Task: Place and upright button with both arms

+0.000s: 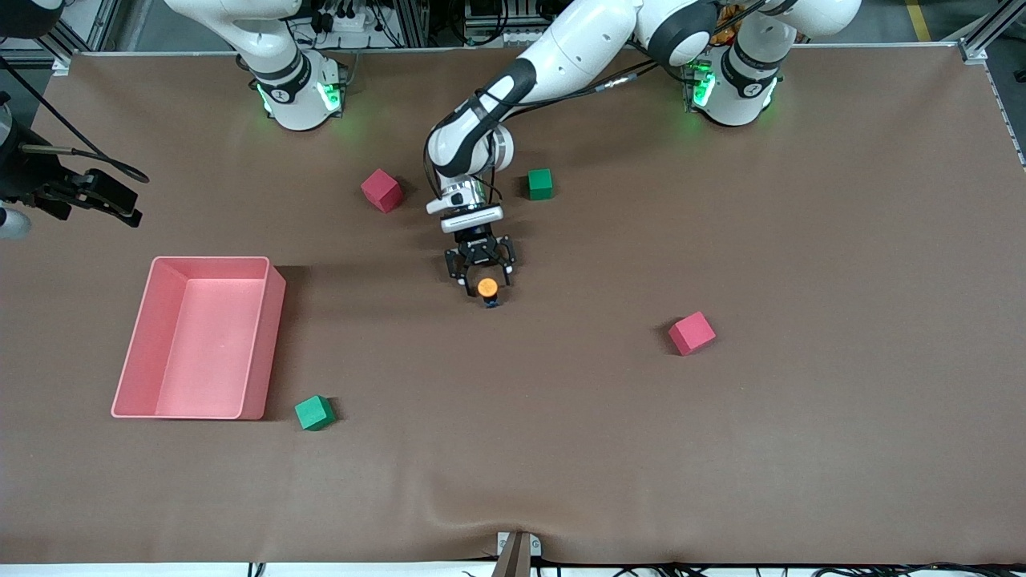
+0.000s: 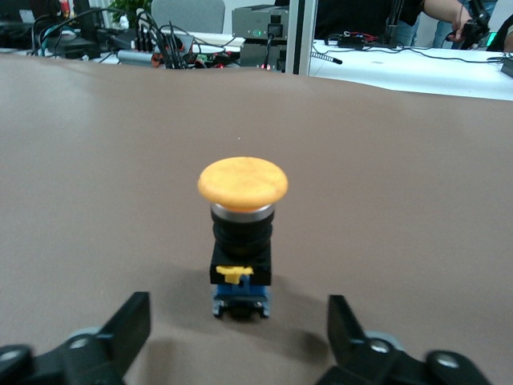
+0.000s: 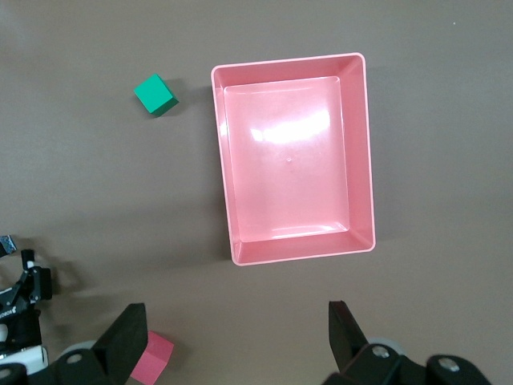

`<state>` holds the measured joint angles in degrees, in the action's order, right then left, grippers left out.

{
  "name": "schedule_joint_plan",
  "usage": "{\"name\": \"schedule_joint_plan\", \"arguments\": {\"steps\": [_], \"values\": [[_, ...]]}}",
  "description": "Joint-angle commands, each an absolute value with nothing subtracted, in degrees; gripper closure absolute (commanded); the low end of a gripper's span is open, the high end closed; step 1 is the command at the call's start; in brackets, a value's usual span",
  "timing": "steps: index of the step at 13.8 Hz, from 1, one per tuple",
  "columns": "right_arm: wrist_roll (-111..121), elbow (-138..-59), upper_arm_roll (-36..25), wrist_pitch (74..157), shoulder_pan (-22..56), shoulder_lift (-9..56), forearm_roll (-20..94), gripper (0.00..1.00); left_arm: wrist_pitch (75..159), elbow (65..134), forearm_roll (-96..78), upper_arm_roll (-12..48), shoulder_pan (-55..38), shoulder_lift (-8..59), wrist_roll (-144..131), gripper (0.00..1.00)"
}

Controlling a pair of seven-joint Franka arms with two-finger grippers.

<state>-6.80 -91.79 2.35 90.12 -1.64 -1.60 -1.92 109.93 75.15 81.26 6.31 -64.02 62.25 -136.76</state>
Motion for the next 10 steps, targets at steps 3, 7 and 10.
{"name": "schedule_joint_plan", "arguments": {"steps": [3,7,10], "values": [[-6.42,-91.67,2.99,89.65,-2.72,-1.76,-2.2,0.0,105.83,74.97,67.98,8.34,-66.88,56.26,-135.35,0.0],[-6.42,-91.67,2.9,89.65,-2.72,-1.76,-2.2,0.0,102.66,74.8,53.85,13.18,-65.4,47.32,-128.0,0.0],[-6.42,-91.67,2.9,89.65,-2.72,-1.67,-2.2,0.0,102.83,74.44,39.23,13.18,-62.42,38.44,-124.2,0.0]]}}
